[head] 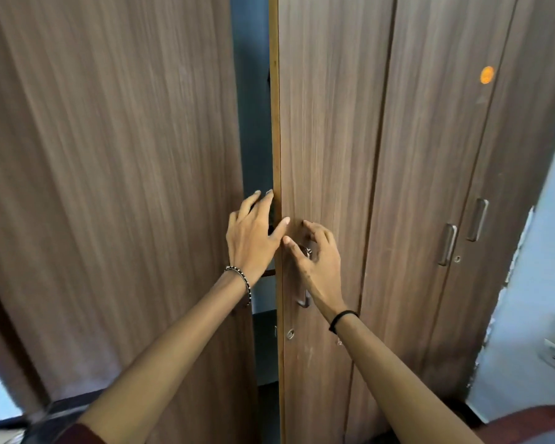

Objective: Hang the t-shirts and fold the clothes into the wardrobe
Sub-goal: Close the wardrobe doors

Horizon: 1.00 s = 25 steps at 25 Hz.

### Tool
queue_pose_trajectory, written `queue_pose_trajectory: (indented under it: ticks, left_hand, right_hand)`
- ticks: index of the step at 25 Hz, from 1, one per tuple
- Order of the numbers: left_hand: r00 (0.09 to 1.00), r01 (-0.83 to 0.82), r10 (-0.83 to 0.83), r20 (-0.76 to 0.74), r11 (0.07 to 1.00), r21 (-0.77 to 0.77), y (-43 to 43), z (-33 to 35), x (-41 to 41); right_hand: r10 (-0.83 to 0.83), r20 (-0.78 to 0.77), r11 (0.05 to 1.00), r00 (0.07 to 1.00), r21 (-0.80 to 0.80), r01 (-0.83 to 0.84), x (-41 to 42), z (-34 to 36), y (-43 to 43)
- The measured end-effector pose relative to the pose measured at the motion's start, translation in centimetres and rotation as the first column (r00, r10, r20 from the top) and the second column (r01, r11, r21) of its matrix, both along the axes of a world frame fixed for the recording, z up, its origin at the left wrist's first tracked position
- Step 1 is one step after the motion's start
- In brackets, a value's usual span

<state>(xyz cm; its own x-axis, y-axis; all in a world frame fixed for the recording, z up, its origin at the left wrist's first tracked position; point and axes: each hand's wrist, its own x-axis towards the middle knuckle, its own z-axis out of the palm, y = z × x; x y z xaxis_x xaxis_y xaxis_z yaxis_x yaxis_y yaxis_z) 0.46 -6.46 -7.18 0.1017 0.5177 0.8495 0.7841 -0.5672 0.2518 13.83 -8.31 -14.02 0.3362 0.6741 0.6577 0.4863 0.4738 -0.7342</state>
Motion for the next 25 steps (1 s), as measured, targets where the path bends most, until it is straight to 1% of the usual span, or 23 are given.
queue_pose_trajectory:
  ticks: [3, 5, 7, 10, 12, 17, 21, 25]
  left_hand:
    - [0.973, -0.135, 0.138, -0.183, 0.990, 0.025, 2.4, 0.6, -1.9]
    - [0.946, -0.215, 0.222, -0.237, 0.975, 0.056, 3.5, 0.8, -2.5]
    - [0.932, -0.253, 0.256, -0.256, 0.967, 0.045, 4.2, 0.9, -2.6]
    - [0.932, -0.286, 0.261, -0.252, 0.956, -0.069, 5.8, 0.7, -2.9]
    - [0.921, -0.320, 0.287, -0.264, 0.943, -0.091, 7.4, 0.6, -3.3]
    - [0.855, -0.388, 0.375, -0.358, 0.921, 0.039, 9.7, -0.3, -4.2]
    - [0.818, -0.429, 0.416, -0.397, 0.901, 0.061, 11.0, -0.6, -4.2]
    - [0.802, -0.450, 0.438, -0.407, 0.890, 0.072, 12.3, -0.7, -4.2]
  right_hand:
    - [0.000, 0.068, 1.000, 0.998, -0.007, 0.000, -1.8, 0.1, 1.6]
    - [-0.023, 0.099, 1.000, 0.995, 0.000, 0.023, -2.3, 0.3, 2.5]
    - [-0.030, 0.141, 0.999, 0.989, -0.028, 0.034, -2.3, 0.3, 3.4]
    - [-0.010, 0.239, 0.993, 0.971, -0.109, 0.037, -2.3, 0.0, 5.0]
    - [0.010, 0.253, 0.988, 0.968, -0.150, 0.029, -2.5, -0.1, 6.4]
    - [0.028, 0.266, 0.988, 0.964, -0.155, 0.014, -3.6, -0.6, 9.3]
    - [0.009, 0.268, 0.991, 0.964, -0.132, 0.028, -4.7, -0.8, 10.5]
    - [-0.068, 0.312, 0.990, 0.947, -0.098, 0.104, -4.9, -1.3, 10.7]
